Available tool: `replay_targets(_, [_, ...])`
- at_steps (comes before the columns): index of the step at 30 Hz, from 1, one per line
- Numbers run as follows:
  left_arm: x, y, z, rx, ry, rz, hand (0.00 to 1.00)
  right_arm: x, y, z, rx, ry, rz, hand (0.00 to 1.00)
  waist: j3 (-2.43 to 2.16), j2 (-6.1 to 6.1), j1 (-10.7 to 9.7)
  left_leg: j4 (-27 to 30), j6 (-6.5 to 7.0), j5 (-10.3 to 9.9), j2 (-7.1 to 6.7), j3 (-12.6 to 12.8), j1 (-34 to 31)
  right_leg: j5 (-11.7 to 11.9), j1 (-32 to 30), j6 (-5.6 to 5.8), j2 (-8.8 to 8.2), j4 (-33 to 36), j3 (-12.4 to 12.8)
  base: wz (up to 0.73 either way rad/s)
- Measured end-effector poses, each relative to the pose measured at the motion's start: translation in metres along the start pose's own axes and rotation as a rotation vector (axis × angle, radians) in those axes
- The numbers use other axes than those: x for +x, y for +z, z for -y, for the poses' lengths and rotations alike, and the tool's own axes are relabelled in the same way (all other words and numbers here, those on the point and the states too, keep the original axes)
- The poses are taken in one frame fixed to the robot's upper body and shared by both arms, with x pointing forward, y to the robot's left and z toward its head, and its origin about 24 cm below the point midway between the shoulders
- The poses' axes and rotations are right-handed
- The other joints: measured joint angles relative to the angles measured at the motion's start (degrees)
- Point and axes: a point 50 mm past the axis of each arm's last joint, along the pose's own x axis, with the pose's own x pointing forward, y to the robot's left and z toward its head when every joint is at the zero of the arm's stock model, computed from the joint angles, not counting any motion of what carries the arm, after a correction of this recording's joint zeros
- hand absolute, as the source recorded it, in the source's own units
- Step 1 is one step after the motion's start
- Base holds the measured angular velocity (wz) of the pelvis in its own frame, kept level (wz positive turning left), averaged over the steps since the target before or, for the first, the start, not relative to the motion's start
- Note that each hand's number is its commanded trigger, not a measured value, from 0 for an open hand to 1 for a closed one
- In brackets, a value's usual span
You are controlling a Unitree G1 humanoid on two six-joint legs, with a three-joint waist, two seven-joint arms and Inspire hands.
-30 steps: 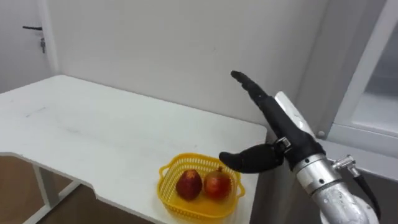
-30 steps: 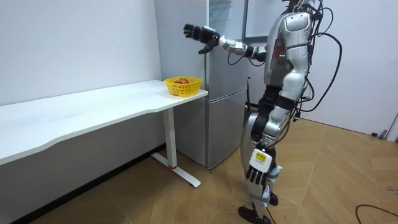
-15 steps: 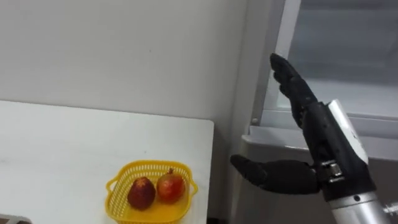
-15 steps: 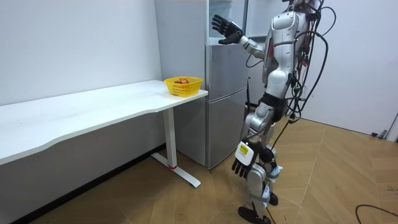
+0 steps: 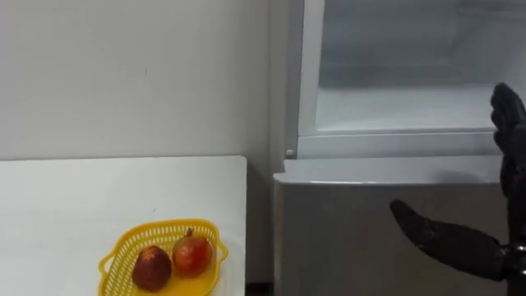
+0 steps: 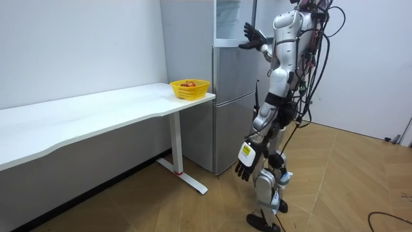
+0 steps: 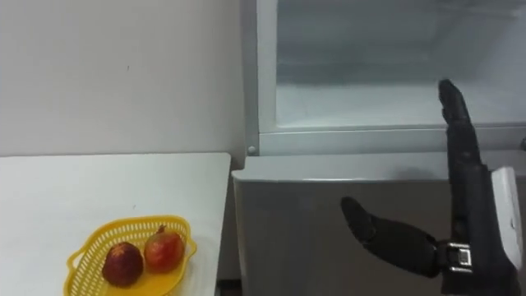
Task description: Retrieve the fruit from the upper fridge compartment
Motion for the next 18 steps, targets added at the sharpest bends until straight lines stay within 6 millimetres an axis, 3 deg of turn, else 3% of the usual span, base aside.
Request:
replay_targets(5, [-0.001,-0.005,0.001,-0.024,0.013,-0.009,0.00,-0.021,-0.028,0.013,-0.029,-0.071,-0.161,0.00,0.02,0.17,-0.7,-0.9,-0.01,0.0,0.01,1.3,0.9,0.0,-0.1,0.02,0.20,-0.3,1.1,-0.12])
replay_targets(14, [-0.001,-0.005,0.000,-0.042,0.035,-0.006,0.00,-0.048,-0.054,0.028,-0.035,-0.198,-0.338,0.00,-0.33,0.86,-2.4,-1.4,-0.01,0.0,0.04,2.7,1.7,0.0,-0.5,0.05,0.27,-0.5,2.0,-0.08])
replay_targets(18, [-0.001,-0.006,0.000,-0.041,0.047,-0.010,0.00,-0.062,-0.071,0.040,-0.021,-0.329,-0.455,0.00,-0.22,0.58,-2.5,-1.4,-0.01,0.0,-0.01,2.7,1.7,-0.1,-0.5,0.11,0.25,-0.5,2.2,0.00])
